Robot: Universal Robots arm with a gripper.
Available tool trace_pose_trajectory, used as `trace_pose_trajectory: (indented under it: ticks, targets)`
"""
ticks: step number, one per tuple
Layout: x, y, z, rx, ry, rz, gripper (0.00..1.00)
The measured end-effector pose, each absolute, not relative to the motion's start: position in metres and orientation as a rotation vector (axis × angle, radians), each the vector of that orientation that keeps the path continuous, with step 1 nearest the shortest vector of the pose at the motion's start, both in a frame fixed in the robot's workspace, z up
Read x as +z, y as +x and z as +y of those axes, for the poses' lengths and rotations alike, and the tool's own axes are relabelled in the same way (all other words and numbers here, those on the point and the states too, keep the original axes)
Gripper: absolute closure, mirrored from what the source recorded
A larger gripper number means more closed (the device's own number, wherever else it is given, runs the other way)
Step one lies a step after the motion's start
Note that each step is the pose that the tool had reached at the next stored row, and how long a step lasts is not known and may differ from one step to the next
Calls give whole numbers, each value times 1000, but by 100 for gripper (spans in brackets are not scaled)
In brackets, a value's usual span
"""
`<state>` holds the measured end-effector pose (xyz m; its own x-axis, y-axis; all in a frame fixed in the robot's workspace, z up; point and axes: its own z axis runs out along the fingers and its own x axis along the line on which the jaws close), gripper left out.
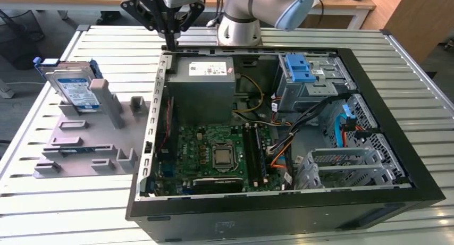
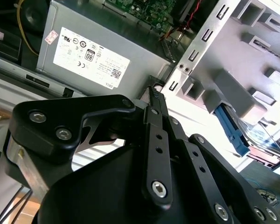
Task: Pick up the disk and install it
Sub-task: 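Reach for the disk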
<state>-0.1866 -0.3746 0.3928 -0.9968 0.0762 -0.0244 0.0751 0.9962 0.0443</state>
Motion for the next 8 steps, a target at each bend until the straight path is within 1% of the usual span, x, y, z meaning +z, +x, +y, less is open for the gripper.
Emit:
trace_pose_trajectory:
  ticks: [8]
  targets:
    - [393,-193,-371,68,118,3113,89]
